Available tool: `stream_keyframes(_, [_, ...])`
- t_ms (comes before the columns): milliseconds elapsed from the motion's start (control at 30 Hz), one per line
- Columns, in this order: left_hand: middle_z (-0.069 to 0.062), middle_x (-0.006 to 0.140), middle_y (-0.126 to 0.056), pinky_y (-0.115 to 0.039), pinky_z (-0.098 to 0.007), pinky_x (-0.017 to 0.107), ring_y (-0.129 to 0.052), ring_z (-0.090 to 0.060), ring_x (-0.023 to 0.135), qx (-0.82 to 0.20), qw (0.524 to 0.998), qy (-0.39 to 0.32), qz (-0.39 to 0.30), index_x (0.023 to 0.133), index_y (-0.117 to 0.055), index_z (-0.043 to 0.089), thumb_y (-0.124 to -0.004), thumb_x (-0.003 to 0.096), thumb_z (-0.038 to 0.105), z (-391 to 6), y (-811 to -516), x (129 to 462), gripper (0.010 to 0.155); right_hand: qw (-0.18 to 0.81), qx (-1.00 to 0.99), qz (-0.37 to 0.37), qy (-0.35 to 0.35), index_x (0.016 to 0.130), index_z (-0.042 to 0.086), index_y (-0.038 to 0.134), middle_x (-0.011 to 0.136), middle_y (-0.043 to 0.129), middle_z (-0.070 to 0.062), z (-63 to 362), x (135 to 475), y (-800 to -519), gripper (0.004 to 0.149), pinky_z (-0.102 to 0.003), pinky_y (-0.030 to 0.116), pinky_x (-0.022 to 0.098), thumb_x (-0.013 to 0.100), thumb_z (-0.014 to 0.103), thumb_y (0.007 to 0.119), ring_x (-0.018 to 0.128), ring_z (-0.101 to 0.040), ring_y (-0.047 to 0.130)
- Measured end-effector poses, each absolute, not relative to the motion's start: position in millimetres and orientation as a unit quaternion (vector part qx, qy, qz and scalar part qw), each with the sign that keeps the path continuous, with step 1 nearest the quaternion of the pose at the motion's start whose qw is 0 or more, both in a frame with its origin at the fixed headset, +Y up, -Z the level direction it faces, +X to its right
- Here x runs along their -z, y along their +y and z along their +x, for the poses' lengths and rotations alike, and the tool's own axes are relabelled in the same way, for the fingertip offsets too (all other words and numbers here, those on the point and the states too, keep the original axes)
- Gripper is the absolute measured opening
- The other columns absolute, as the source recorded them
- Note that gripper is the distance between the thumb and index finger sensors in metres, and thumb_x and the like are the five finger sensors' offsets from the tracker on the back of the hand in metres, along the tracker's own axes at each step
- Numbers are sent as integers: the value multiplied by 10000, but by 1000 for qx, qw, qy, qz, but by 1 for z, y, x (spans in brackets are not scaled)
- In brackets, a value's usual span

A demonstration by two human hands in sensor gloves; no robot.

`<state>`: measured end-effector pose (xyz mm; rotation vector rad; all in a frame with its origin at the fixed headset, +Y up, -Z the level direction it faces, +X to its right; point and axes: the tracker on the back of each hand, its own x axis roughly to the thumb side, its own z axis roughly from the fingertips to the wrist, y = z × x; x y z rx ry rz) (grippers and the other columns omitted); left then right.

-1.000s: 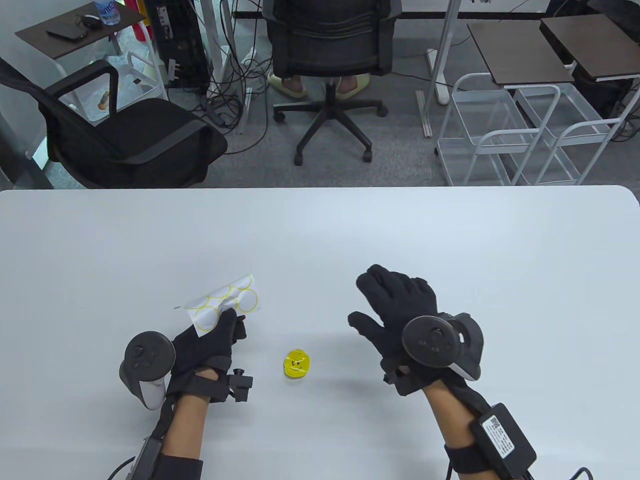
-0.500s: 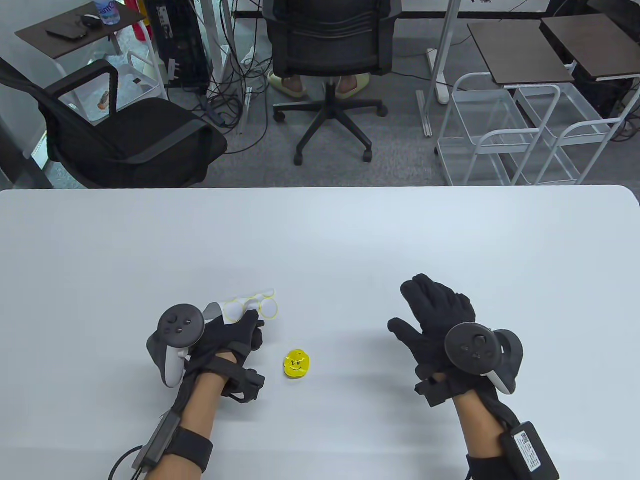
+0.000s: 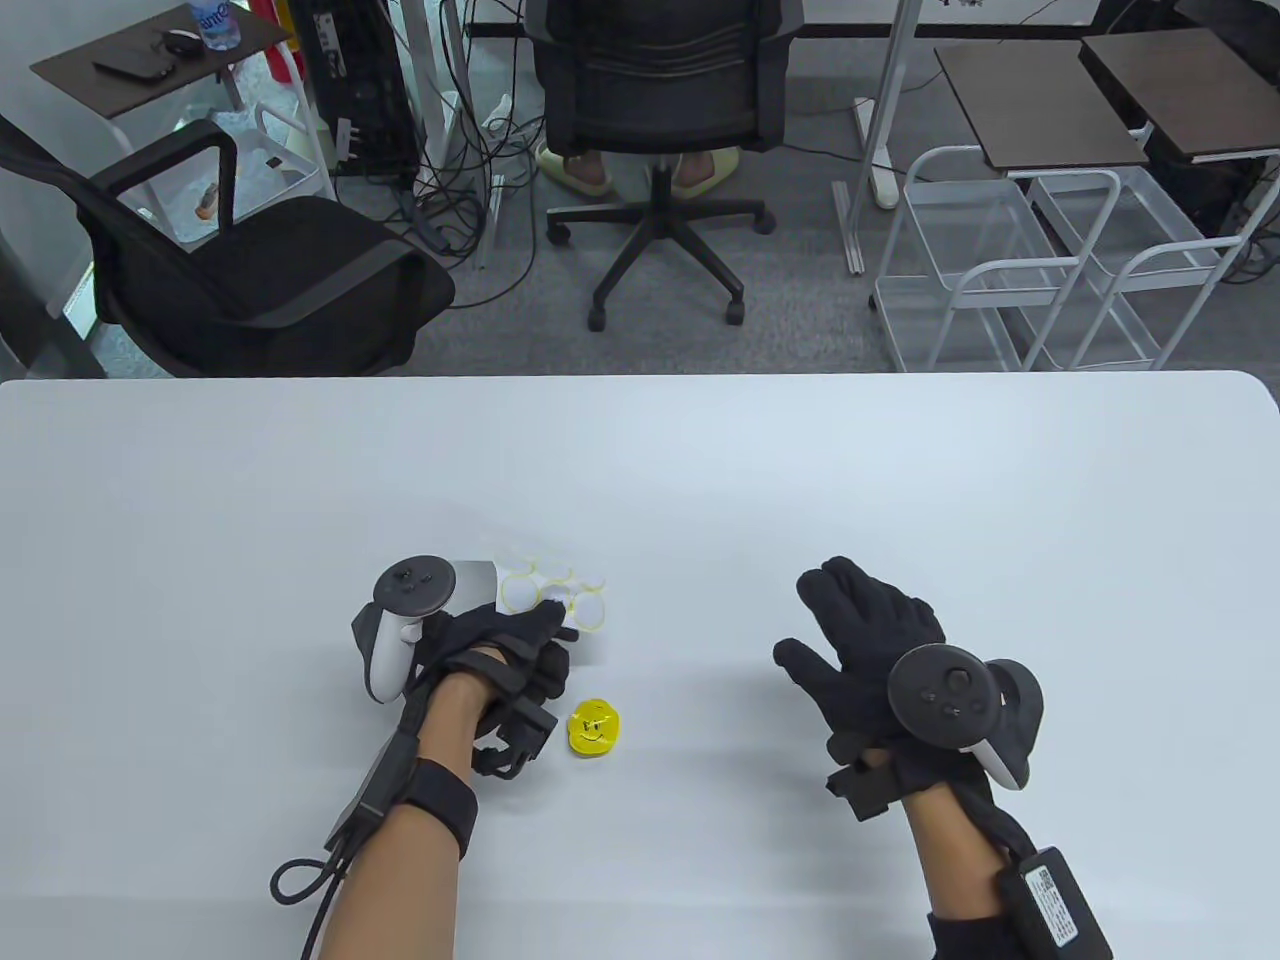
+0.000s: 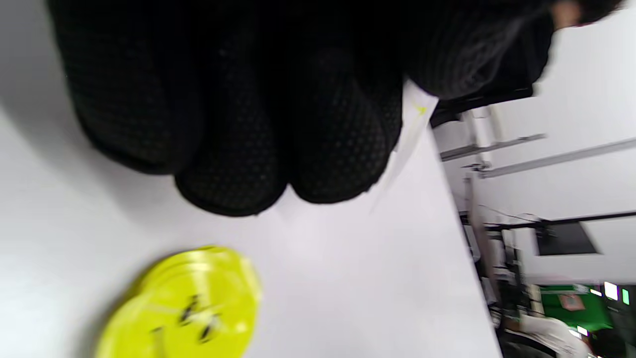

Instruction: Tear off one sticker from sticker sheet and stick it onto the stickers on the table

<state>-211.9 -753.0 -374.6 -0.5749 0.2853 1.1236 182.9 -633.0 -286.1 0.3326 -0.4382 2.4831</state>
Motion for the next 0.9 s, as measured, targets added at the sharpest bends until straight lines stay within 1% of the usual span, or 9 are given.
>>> stream_keyframes(67, [-76,619,-1053,-917,-477,435,-1068,-346,575,-526,784,179,-278,844,-897,76,-748,554,452,-220,-761,369,498,297,-932,127,-164,1046,150,692,1122,679,-215,183,286,-633,724,-827,471,637,468,586,693,964,-540,695])
stream_keyframes(167, [-87,603,-1058,-925,-483,405,-1076,-355,551,-482,804,208,-281,833,-901,41,-750,540,513,-227,-764,365,575,296,-932,129,-163,1046,147,693,1120,679,-219,182,286,-633,725,-827,473,635,469,587,690,962,-540,697])
stream_keyframes(300, [-81,614,-1054,-934,-477,396,-1082,-348,548,-429,816,198,-333,855,-871,40,-784,488,666,-234,-764,364,731,298,-932,130,-162,1045,145,694,1120,679,-221,182,286,-633,724,-827,474,632,472,587,686,958,-542,701])
stream_keyframes(533, [-112,670,-1036,-924,-497,418,-1067,-384,591,-241,883,208,-345,887,-837,9,-792,436,743,-256,-734,364,862,304,-930,128,-164,1045,141,695,1119,678,-225,184,284,-633,724,-829,474,628,475,586,682,956,-542,702])
stream_keyframes(667, [-165,814,-955,-861,-537,507,-979,-444,725,-208,924,191,-257,983,-725,0,-784,435,737,-260,-707,362,920,300,-931,127,-165,1046,143,693,1122,673,-224,184,284,-632,722,-830,468,629,476,586,681,957,-546,697])
stream_keyframes(733, [-181,868,-918,-836,-547,535,-939,-467,773,-207,949,173,-166,1013,-683,24,-782,434,734,-257,-691,358,922,298,-932,127,-165,1047,141,692,1122,673,-227,184,284,-632,725,-831,466,629,475,586,681,960,-546,693])
stream_keyframes(800, [-185,904,-896,-832,-547,543,-929,-471,789,-190,970,147,-33,1018,-682,42,-790,417,752,-250,-674,348,937,298,-933,127,-160,1050,139,688,1126,666,-233,185,284,-633,728,-834,460,631,475,586,678,966,-556,685])
stream_keyframes(867, [-206,1039,-753,-784,-571,597,-837,-498,878,-190,976,101,32,1070,-601,70,-804,400,771,-242,-665,341,990,298,-933,126,-159,1054,137,683,1131,658,-237,185,283,-633,734,-837,453,631,474,588,676,973,-563,673])
stream_keyframes(900, [-204,1116,-632,-720,-599,647,-724,-517,960,-194,978,66,42,1104,-520,93,-818,392,766,-236,-662,336,1024,297,-933,126,-159,1055,141,681,1133,656,-236,186,283,-633,735,-837,451,632,473,590,675,976,-565,670])
